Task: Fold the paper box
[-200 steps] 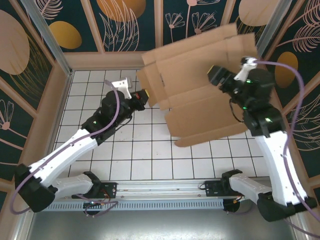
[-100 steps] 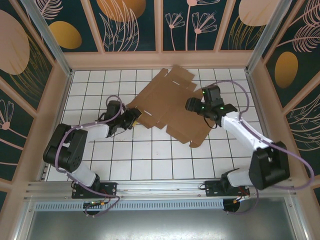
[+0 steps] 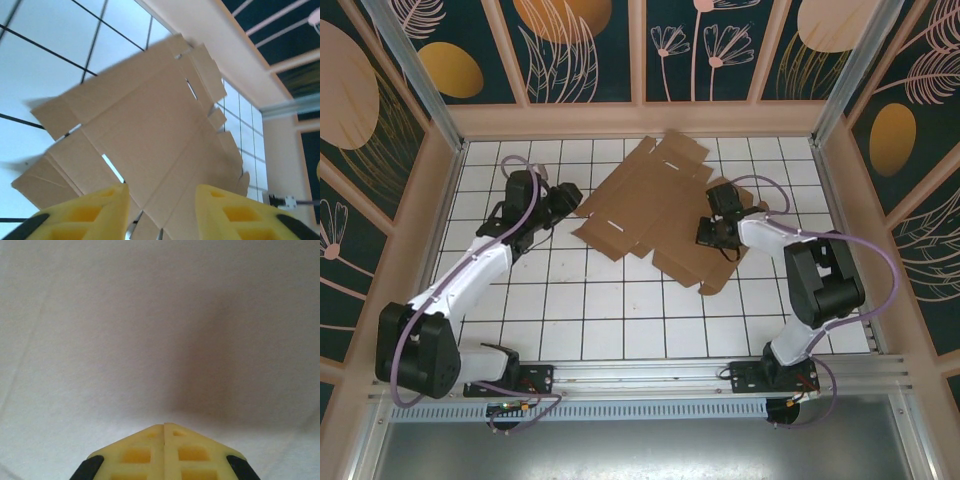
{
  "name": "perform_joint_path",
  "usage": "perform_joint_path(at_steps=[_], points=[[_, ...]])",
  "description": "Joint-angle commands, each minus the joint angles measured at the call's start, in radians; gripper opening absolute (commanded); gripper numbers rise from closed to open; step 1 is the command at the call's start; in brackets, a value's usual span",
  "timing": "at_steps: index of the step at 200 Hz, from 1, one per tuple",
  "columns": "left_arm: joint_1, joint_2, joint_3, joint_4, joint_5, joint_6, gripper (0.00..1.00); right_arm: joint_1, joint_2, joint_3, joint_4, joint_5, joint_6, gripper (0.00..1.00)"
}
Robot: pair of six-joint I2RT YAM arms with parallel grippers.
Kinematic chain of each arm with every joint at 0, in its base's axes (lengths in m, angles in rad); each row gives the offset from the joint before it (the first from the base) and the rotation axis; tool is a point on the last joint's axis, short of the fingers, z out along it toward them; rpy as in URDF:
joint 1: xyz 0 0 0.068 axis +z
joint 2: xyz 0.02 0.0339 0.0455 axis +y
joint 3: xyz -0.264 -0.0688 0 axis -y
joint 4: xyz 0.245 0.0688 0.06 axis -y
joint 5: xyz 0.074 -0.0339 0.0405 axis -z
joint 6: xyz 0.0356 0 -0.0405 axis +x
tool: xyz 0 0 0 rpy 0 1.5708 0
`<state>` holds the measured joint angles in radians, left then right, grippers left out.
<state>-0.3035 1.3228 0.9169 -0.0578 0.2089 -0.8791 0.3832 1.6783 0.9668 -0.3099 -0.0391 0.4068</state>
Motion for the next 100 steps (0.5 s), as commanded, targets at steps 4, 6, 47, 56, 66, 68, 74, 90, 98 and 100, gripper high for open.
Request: perform_joint_path(at_steps=[4, 6, 47, 56, 66, 68, 74, 90, 98, 100], points=[[-0.022, 0.042, -0.021, -0.001, 0.126, 0.025, 0.34, 0.040, -0.008, -0.053, 0.032, -0.132, 0.096, 0.00], [-0.024, 0.045, -0.026, 0.007, 0.127, 0.022, 0.33, 0.044, -0.010, -0.059, 0.039, -0.140, 0.113, 0.00], [-0.082, 0.169, -0.015, 0.078, 0.168, -0.002, 0.28, 0.232, -0.028, -0.143, 0.213, -0.189, 0.395, 0.00], [-0.091, 0.196, -0.009, 0.095, 0.160, -0.012, 0.28, 0.276, -0.015, -0.143, 0.269, -0.220, 0.456, 0.00], [-0.093, 0.229, 0.000, 0.114, 0.157, -0.029, 0.27, 0.321, 0.004, -0.142, 0.361, -0.286, 0.512, 0.01], [-0.093, 0.239, 0.004, 0.118, 0.158, -0.031, 0.26, 0.328, 0.007, -0.139, 0.377, -0.298, 0.523, 0.01], [-0.094, 0.268, 0.018, 0.121, 0.161, -0.032, 0.26, 0.351, 0.018, -0.128, 0.416, -0.336, 0.546, 0.02], [-0.093, 0.352, 0.083, 0.104, 0.170, -0.017, 0.22, 0.394, 0.015, -0.080, 0.397, -0.321, 0.544, 0.05], [-0.094, 0.382, 0.108, 0.105, 0.174, -0.013, 0.18, 0.399, -0.006, -0.057, 0.368, -0.300, 0.511, 0.05], [-0.093, 0.385, 0.114, 0.105, 0.173, -0.012, 0.17, 0.399, -0.014, -0.053, 0.363, -0.295, 0.503, 0.06]])
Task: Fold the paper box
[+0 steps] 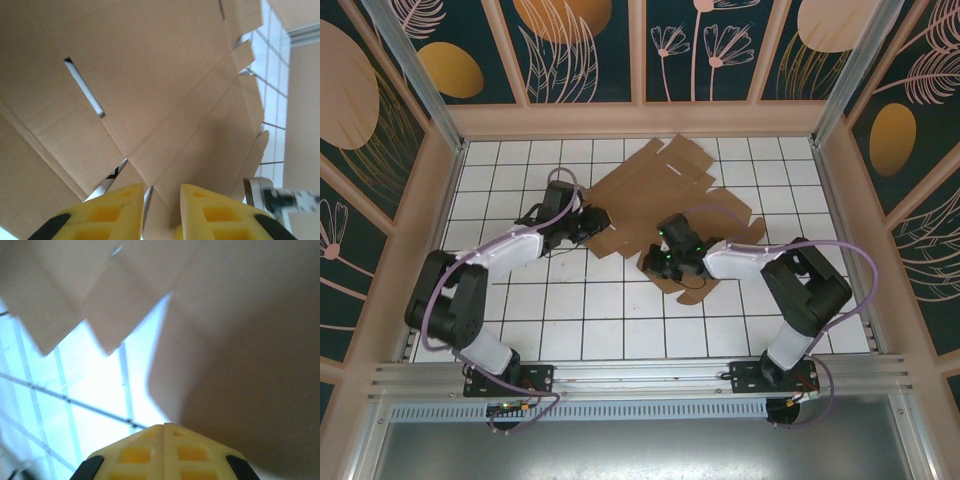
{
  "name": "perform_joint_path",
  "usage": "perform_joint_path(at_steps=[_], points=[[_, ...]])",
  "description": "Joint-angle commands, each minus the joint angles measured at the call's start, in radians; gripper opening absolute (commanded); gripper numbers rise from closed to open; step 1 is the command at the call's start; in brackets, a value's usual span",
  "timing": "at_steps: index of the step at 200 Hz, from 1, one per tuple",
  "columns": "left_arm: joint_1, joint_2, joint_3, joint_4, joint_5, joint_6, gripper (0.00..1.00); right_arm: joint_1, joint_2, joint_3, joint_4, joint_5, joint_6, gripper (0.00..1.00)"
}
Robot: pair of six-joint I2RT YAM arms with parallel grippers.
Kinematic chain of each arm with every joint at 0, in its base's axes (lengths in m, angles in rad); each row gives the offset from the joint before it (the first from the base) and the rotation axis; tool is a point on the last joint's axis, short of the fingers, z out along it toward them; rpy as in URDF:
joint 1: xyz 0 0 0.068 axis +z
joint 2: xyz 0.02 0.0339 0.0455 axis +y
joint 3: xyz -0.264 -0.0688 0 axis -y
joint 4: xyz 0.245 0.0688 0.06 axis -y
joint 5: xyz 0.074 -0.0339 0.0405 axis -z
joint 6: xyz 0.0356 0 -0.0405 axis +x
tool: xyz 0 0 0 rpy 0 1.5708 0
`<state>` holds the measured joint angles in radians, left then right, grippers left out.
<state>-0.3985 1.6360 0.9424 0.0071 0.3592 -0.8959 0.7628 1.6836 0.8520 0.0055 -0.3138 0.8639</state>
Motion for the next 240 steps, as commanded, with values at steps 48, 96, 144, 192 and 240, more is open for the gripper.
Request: perform_joint_path(at_steps=[48, 96, 144, 192, 240], points=[[-0.027, 0.222, 0.198, 0.131, 0.058, 0.009, 0.00, -0.140, -0.161, 0.124, -0.260, 0.230, -0.244, 0.03], [-0.106, 0.442, 0.478, -0.030, -0.037, 0.058, 0.00, -0.322, -0.047, 0.147, -0.404, 0.523, -0.520, 0.00], [-0.108, 0.583, 0.589, -0.143, -0.072, 0.033, 0.00, -0.291, 0.115, 0.169, -0.482, 0.468, -0.516, 0.00], [-0.090, 0.620, 0.612, -0.177, -0.093, 0.077, 0.00, -0.130, 0.121, 0.167, -0.503, 0.336, -0.465, 0.00], [-0.062, 0.566, 0.483, -0.122, -0.087, 0.085, 0.00, 0.033, 0.157, 0.215, -0.476, 0.162, -0.390, 0.00]])
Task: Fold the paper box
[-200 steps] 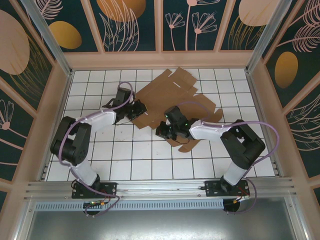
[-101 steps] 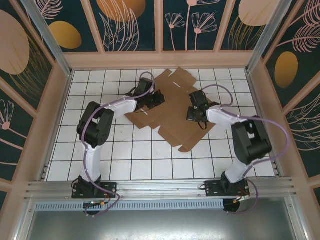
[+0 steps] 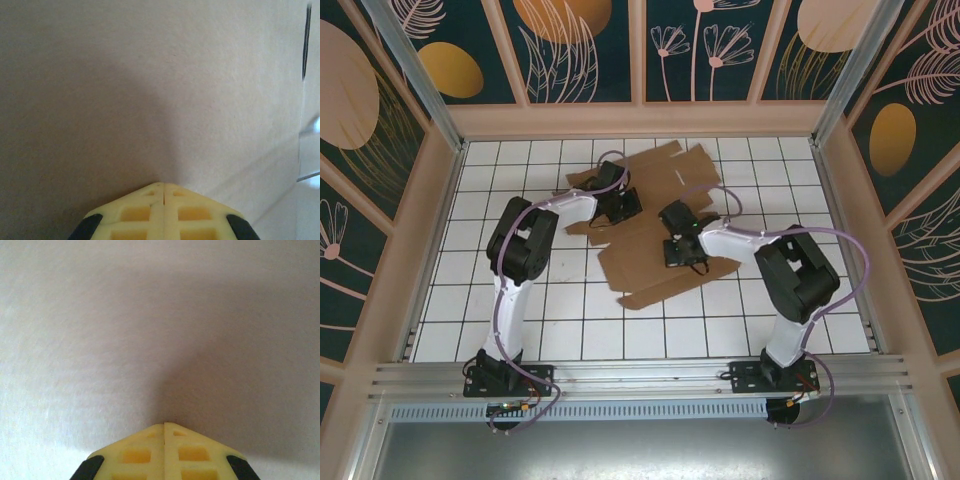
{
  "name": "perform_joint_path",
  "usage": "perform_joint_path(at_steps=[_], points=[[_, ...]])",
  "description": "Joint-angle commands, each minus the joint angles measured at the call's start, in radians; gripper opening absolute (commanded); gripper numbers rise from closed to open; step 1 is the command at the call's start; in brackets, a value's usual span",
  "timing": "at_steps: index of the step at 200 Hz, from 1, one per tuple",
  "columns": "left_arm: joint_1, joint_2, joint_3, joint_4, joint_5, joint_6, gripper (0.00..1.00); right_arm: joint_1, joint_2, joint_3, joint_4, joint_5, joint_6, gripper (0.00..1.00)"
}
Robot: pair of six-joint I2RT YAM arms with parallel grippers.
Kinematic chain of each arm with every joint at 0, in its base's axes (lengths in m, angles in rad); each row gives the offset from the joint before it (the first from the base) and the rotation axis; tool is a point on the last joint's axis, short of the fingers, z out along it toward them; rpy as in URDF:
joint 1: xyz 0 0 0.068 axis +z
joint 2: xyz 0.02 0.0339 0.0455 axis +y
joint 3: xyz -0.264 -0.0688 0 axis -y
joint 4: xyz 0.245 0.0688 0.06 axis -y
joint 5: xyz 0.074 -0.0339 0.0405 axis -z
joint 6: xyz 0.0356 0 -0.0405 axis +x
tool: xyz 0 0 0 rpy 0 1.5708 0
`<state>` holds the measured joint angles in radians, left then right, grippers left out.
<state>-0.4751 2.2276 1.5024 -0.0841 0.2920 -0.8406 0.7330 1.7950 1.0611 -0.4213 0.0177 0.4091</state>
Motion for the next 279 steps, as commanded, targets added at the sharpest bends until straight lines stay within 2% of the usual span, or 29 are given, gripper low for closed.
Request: perform_joint_path(at_steps=[1, 18, 51, 77, 100, 123, 135, 162, 172, 214, 247, 279], points=[[0.015, -0.027, -0.080, -0.031, -0.021, 0.030, 0.00, 0.065, 0.046, 0.007, -0.046, -0.176, 0.066, 0.00], [0.023, -0.077, -0.148, -0.016, -0.036, 0.031, 0.00, 0.089, 0.047, 0.023, -0.013, -0.235, 0.086, 0.00], [0.038, -0.185, -0.320, 0.060, -0.045, -0.007, 0.00, 0.063, 0.041, 0.069, -0.049, -0.204, 0.050, 0.03], [0.052, -0.234, -0.373, 0.075, -0.053, 0.007, 0.00, 0.014, -0.062, 0.085, -0.032, -0.202, 0.027, 0.25], [0.068, -0.220, -0.328, 0.022, -0.080, 0.078, 0.00, -0.092, -0.154, 0.085, 0.025, -0.244, 0.011, 0.50], [0.072, -0.197, -0.283, -0.013, -0.080, 0.115, 0.00, -0.181, -0.143, 0.125, 0.030, -0.218, -0.035, 0.56], [0.073, -0.192, -0.277, -0.010, -0.077, 0.118, 0.00, -0.241, -0.098, 0.166, 0.012, -0.213, -0.052, 0.52], [0.073, -0.168, -0.246, -0.023, -0.061, 0.121, 0.00, -0.241, -0.005, 0.200, 0.004, -0.173, -0.102, 0.21], [0.073, -0.167, -0.242, -0.022, -0.056, 0.124, 0.00, -0.220, 0.043, 0.217, -0.026, -0.171, -0.111, 0.14], [0.073, -0.147, -0.220, -0.030, -0.037, 0.135, 0.00, -0.101, 0.090, 0.115, -0.001, -0.135, -0.083, 0.14], [0.073, -0.167, -0.227, -0.036, -0.028, 0.127, 0.00, -0.057, 0.103, 0.044, -0.010, -0.118, -0.050, 0.13], [0.072, -0.216, -0.369, 0.060, 0.035, 0.045, 0.00, -0.054, 0.053, -0.027, -0.016, -0.123, -0.033, 0.13]])
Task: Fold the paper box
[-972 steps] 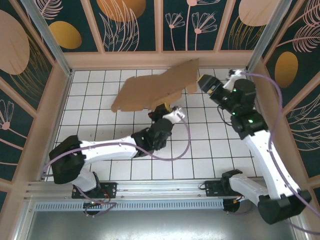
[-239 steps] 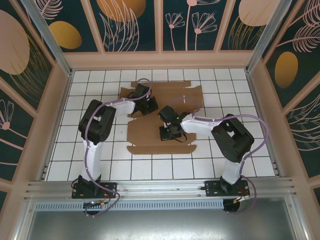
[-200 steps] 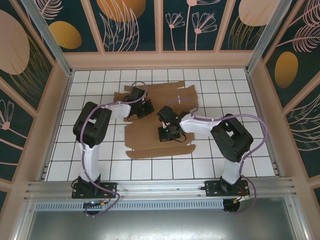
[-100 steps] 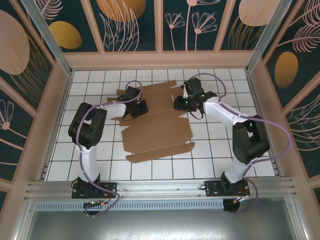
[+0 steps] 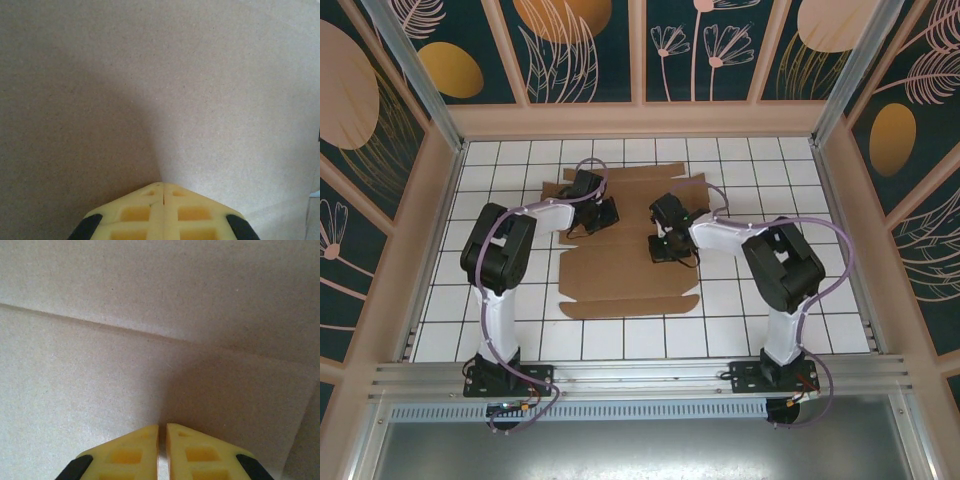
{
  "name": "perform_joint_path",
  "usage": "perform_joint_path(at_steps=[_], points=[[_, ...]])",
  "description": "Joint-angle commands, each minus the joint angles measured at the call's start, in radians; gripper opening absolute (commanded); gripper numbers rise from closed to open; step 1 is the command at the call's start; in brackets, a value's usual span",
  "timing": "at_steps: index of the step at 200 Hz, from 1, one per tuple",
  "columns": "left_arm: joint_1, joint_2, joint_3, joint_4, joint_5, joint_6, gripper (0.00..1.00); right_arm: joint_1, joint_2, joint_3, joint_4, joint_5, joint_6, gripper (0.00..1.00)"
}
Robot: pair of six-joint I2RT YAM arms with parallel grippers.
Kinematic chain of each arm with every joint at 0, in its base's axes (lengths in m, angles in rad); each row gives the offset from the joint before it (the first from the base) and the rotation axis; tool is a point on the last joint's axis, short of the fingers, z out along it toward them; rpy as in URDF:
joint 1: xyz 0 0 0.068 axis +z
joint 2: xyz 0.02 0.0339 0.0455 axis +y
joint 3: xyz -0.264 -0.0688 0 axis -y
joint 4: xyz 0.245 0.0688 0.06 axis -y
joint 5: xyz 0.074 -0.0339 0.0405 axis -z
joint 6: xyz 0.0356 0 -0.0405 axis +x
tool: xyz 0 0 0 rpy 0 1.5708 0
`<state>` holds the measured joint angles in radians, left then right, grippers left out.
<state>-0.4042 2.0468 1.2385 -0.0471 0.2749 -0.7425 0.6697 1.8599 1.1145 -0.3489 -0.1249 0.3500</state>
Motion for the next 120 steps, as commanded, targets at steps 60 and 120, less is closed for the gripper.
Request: perform_joint_path(at_steps=[60, 120], points=[[-0.003, -0.101, -0.157, 0.026, 0.018, -0.040, 0.00, 0.034, -0.101, -0.129, -0.060, -0.061, 0.081, 0.19], [-0.003, -0.146, 0.051, -0.060, 0.072, 0.017, 0.00, -0.014, -0.216, 0.103, -0.158, -0.044, 0.085, 0.31]])
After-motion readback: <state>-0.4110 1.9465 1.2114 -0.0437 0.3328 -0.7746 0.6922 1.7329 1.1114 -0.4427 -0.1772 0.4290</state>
